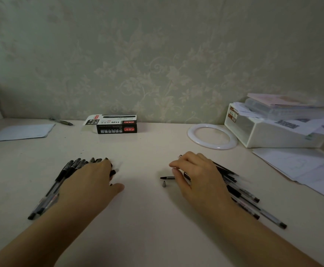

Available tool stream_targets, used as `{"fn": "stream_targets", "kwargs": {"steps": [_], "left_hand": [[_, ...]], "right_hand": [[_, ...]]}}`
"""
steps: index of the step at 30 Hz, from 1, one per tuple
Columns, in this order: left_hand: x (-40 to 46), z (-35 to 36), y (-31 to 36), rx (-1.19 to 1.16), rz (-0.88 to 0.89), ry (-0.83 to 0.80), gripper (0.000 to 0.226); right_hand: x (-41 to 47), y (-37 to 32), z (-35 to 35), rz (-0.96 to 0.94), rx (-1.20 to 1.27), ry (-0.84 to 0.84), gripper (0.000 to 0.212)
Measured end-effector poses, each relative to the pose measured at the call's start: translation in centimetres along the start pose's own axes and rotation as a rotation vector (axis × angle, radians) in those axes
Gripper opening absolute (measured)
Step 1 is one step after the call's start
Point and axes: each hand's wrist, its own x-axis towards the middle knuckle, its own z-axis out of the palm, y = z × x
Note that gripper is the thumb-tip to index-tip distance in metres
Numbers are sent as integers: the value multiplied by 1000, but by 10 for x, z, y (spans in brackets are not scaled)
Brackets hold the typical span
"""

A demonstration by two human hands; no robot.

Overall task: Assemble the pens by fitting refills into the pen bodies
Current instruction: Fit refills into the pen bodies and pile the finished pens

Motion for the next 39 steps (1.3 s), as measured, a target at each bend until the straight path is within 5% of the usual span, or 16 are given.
{"fn": "stream_targets", "kwargs": {"steps": [13,32,36,39], "left_hand": [[-1,0,-2,61,47,-62,17],[3,7,14,5,54,210,14],[-4,-9,24,-413,122,447,13],[-4,-8,32,-995,95,266,7]], "right_hand": [[0,2,3,9,34,5,12],[0,-2,6,-21,72,0,12],[3,-5,5,-138,115,86,22],[2,-13,4,-286,156,82,31]]}}
